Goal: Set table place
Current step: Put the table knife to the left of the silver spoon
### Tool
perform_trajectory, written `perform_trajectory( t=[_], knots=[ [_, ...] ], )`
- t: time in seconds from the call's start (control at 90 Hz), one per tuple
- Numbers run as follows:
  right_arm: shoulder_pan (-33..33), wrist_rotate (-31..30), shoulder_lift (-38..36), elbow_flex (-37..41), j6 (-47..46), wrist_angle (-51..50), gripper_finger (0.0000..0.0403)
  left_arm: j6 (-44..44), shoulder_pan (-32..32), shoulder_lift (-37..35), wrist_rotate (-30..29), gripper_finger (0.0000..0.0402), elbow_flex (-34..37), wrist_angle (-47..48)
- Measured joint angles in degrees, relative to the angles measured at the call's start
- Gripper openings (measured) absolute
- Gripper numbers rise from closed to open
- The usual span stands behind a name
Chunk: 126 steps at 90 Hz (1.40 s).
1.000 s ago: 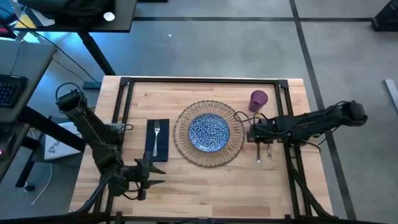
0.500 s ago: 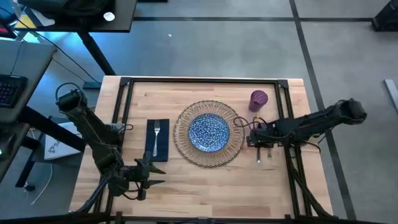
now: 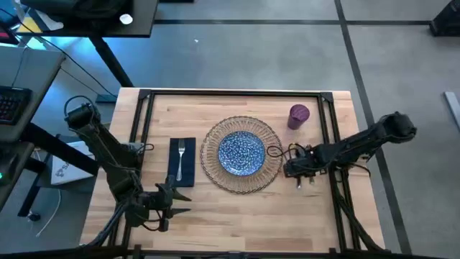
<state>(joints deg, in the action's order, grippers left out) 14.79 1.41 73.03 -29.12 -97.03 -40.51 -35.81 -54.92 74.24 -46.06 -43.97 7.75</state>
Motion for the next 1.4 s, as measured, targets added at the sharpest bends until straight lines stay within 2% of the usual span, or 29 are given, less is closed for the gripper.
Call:
perform_trajectory(
  t=[0.556,1.4],
  knots=[
    [0.0,0.6,0.0,0.2,3.0,-1.0,0.0027,0.0,0.0,0.0,0.1,0.0129,0.0,0.0],
    [-3.5,-0.1,0.0,0.2,1.9,-4.0,0.0025,0.0,0.0,0.0,0.1,0.0129,0.0,0.0]
  ],
)
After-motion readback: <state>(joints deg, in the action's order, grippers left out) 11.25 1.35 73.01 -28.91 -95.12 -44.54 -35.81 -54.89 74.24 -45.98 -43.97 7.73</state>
